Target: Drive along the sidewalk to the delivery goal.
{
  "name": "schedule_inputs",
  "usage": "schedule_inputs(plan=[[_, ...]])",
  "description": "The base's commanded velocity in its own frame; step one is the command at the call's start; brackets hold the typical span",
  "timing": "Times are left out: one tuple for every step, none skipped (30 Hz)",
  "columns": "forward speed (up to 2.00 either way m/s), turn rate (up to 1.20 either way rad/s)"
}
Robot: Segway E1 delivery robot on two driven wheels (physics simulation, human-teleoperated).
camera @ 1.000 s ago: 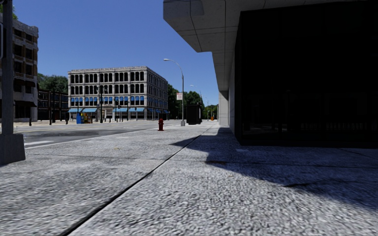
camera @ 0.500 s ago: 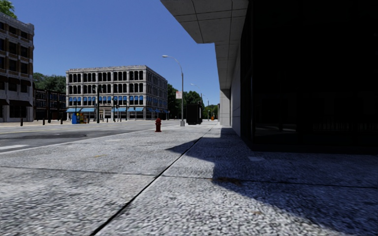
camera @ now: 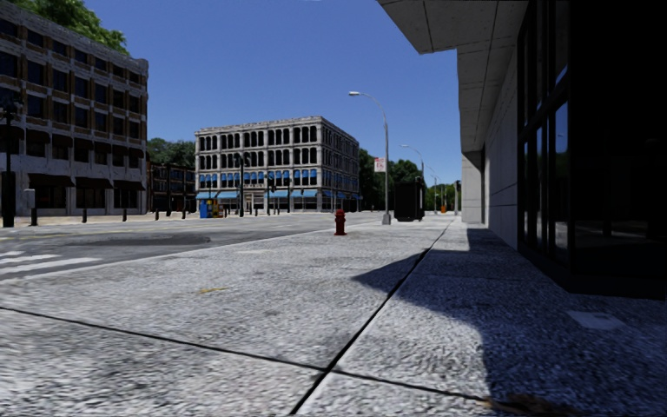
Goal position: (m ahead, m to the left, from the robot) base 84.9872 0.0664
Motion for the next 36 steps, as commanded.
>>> schedule_inputs(plan=[[2.00, 1.13], [2.00, 1.13], [2.00, 1.13], [2.00, 1.13], [2.00, 1.13], [2.00, 1.13], [2.00, 1.13], [2.00, 1.13], [2.00, 1.11], [2.00, 1.01], [2.00, 0.90], [2.00, 0.90], [2.00, 0.70], [2.00, 0.20], [2.00, 0.02], [2.00, 0.00], [2.00, 0.00], [2.00, 0.00], [2.00, 0.00], [2.00, 0.00], [2.00, 0.00], [2.00, 0.00], [2.00, 0.00], [2.00, 0.00], [2.00, 0.00], [2.00, 0.00], [2.00, 0.00], [2.00, 0.01], [2.00, 0.17], [2.00, 0.34], [2.00, 0.59], [2.00, 0.59], [2.00, 0.82], [2.00, 0.92], [2.00, 0.94], [2.00, 0.95]])
